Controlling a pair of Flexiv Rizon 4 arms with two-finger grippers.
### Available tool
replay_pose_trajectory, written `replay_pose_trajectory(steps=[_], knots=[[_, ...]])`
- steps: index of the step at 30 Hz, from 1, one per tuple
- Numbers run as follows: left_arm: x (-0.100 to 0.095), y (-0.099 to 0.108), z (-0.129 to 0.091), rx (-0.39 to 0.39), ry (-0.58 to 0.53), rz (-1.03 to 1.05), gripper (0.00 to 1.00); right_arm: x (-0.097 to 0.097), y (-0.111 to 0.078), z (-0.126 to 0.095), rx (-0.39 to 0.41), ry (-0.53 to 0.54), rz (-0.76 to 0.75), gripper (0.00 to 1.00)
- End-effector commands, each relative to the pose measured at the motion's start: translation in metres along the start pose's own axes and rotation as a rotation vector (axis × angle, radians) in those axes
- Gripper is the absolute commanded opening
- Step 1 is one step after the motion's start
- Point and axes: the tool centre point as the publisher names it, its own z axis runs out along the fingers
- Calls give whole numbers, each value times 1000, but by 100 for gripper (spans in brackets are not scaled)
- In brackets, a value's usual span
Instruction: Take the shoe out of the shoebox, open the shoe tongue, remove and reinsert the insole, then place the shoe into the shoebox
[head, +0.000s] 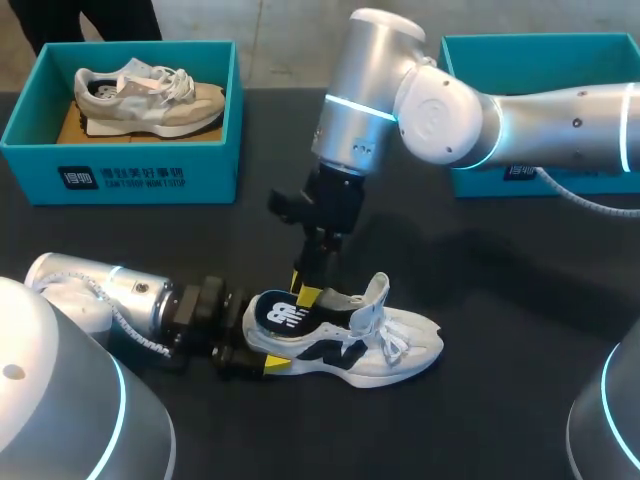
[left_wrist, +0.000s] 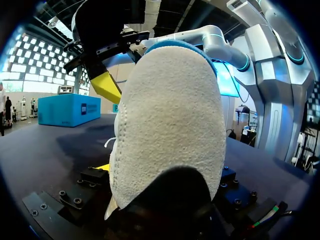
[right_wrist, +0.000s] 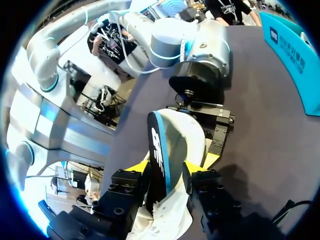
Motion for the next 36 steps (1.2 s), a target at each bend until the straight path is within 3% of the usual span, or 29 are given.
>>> replay_pose_trajectory(steps=[1, 12, 21, 36], knots=[[-1, 2, 1, -2, -2, -1, 0, -1, 1, 3, 3, 12, 6, 40], [-1, 2, 1, -2, -2, -1, 0, 9, 0, 8, 24, 32, 39, 36], [-1, 2, 1, -2, -2, -1, 0, 11, 6, 10, 27, 38, 39, 0], [-1, 2, 1, -2, -2, -1, 0, 12, 16, 6, 11, 8, 12, 2]])
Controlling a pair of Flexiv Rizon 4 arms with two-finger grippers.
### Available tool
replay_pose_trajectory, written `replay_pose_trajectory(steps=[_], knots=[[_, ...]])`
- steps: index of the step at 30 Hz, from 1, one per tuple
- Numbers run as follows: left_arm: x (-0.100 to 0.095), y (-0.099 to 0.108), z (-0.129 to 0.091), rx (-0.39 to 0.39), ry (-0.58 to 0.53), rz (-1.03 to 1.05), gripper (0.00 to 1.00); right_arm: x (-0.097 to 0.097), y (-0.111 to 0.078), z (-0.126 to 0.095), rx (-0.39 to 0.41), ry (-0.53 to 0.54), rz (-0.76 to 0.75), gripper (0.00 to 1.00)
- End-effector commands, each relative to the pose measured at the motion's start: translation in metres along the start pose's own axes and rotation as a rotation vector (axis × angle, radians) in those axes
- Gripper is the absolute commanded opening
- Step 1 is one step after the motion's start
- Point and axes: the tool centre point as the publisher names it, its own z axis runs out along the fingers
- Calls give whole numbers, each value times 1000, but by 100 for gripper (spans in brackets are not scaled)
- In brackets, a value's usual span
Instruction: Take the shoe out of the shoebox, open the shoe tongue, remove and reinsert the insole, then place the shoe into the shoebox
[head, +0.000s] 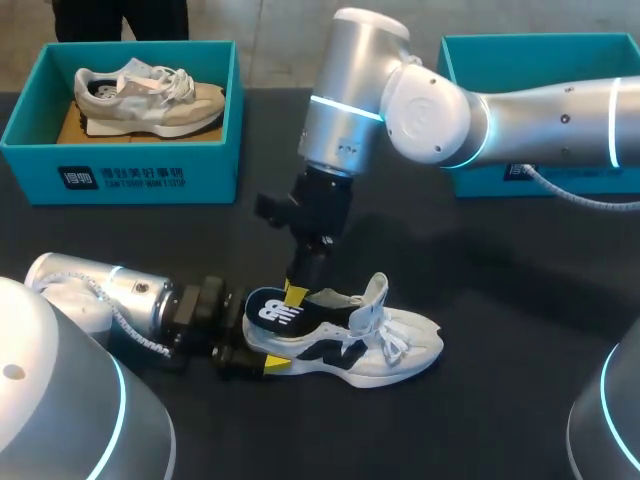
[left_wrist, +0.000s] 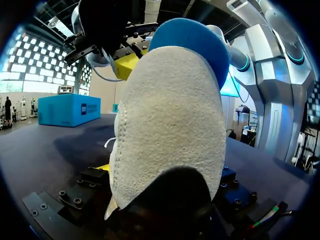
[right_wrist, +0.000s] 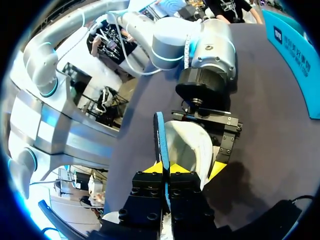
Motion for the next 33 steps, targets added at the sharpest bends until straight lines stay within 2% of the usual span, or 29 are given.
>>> replay_pose_trajectory(steps=[1, 3, 7, 20, 30, 32, 33], knots=[[0, 2, 1, -2, -2, -1, 0, 1, 0, 2, -3, -1, -7, 13], [0, 2, 1, -2, -2, -1, 0, 0, 0, 3, -5, 7, -9, 22], [0, 2, 1, -2, -2, -1, 0, 0, -1, 6, -9, 26, -19, 26], [0, 2, 1, -2, -2, -1, 0, 4, -5, 14, -18, 64, -17, 23], [0, 2, 1, -2, -2, -1, 0, 9, -12, 19, -69, 69, -18, 23], [0, 2, 1, -2, -2, -1, 0, 9, -12, 21, -83, 72, -27, 22], [0, 2, 1, -2, -2, -1, 0, 9, -12, 22, -92, 73, -33, 18]])
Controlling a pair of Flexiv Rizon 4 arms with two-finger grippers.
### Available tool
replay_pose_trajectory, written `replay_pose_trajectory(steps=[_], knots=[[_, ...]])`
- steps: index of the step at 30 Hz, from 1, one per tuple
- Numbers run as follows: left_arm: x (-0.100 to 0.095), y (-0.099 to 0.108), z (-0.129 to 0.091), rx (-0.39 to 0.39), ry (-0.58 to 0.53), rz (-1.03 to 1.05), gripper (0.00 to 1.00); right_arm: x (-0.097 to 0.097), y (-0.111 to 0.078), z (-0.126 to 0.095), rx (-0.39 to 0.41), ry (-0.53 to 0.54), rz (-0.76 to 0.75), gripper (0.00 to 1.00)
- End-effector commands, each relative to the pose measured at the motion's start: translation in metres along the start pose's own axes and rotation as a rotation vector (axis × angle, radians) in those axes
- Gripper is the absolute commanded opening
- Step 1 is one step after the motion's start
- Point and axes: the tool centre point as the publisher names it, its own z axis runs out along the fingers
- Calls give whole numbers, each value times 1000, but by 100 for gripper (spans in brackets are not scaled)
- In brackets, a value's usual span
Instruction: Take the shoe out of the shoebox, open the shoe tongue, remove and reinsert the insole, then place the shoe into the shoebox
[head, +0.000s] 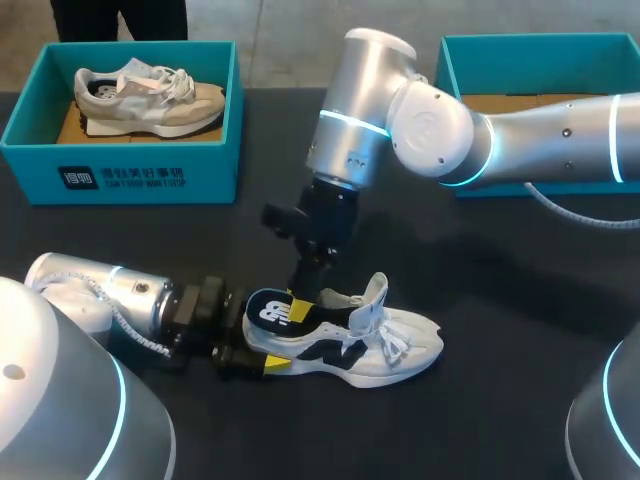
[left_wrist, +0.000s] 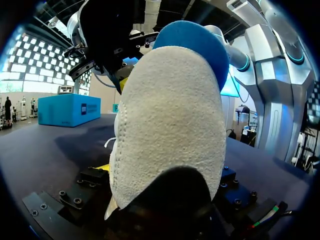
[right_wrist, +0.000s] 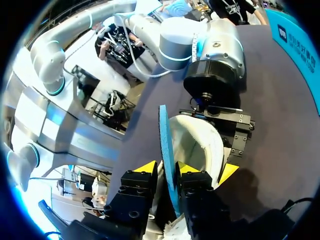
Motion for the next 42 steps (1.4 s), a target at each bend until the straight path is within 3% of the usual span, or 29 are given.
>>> replay_pose_trajectory(steps=[1, 3, 4, 9, 18, 25, 39, 42], knots=[[0, 2, 1, -2, -2, -1, 0, 3, -6, 5, -42, -1, -19, 14], [0, 2, 1, -2, -2, -1, 0, 3, -6, 6, -52, 0, -24, 2], [0, 2, 1, -2, -2, -1, 0, 2, -6, 7, -60, -2, -27, 0], [0, 2, 1, -2, -2, -1, 0, 5, -3, -1, -86, -40, -34, 0], [0, 2, 1, -2, -2, -1, 0, 9, 8, -35, -166, -148, -81, 0], [0, 2, 1, -2, -2, -1, 0, 16, 18, -61, -274, -200, -167, 0], [0, 2, 1, -2, -2, -1, 0, 16, 18, -61, -274, -200, -167, 0], [0, 2, 1, -2, -2, -1, 0, 19, 33, -65, -390, -181, -247, 0]])
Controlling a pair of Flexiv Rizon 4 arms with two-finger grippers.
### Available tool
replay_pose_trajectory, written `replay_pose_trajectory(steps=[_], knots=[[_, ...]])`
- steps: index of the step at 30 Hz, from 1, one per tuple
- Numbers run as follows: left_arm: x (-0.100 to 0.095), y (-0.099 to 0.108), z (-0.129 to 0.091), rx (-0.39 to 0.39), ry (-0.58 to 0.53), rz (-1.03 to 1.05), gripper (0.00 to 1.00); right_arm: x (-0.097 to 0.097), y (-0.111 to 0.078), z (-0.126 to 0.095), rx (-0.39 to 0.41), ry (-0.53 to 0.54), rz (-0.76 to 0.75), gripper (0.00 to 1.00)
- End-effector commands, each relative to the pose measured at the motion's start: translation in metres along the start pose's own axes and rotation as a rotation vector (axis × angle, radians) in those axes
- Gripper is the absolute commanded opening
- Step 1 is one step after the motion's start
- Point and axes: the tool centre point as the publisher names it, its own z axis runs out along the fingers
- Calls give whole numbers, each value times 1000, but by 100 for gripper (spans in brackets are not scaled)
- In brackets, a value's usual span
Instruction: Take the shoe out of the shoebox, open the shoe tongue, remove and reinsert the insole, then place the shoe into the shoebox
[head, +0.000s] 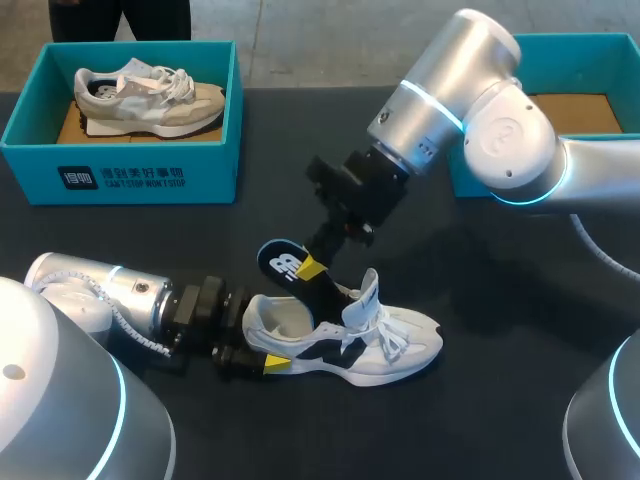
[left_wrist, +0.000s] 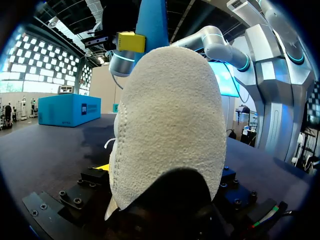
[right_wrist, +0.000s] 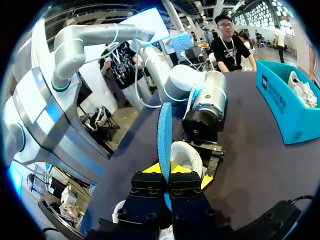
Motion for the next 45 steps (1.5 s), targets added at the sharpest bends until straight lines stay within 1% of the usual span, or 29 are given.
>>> replay_pose_trajectory(steps=[1, 3, 8, 12, 15, 19, 20, 22, 45], knots=[[0, 2, 1, -2, -1, -1, 0, -1, 15, 1, -129, 17, -78, 0], [0, 2, 1, -2, -1, -1, 0, -2, 28, -2, -184, 34, -119, 0], [0, 2, 1, -2, -1, -1, 0, -6, 57, -7, -260, 82, -181, 0], [0, 2, 1, -2, -1, -1, 0, -4, 70, -19, -311, 80, -196, 0], [0, 2, 1, -2, -1, -1, 0, 2, 79, -35, -353, 47, -192, 0], [0, 2, 1, -2, -1, -1, 0, 15, 88, -63, -409, -35, -158, 0], [0, 2, 1, -2, -1, -1, 0, 19, 90, -70, -428, -55, -147, 0], [0, 2, 1, -2, -1, -1, 0, 28, 94, -83, -500, -86, -119, 0], [0, 2, 1, -2, -1, -1, 0, 28, 94, -83, -500, -86, -119, 0]])
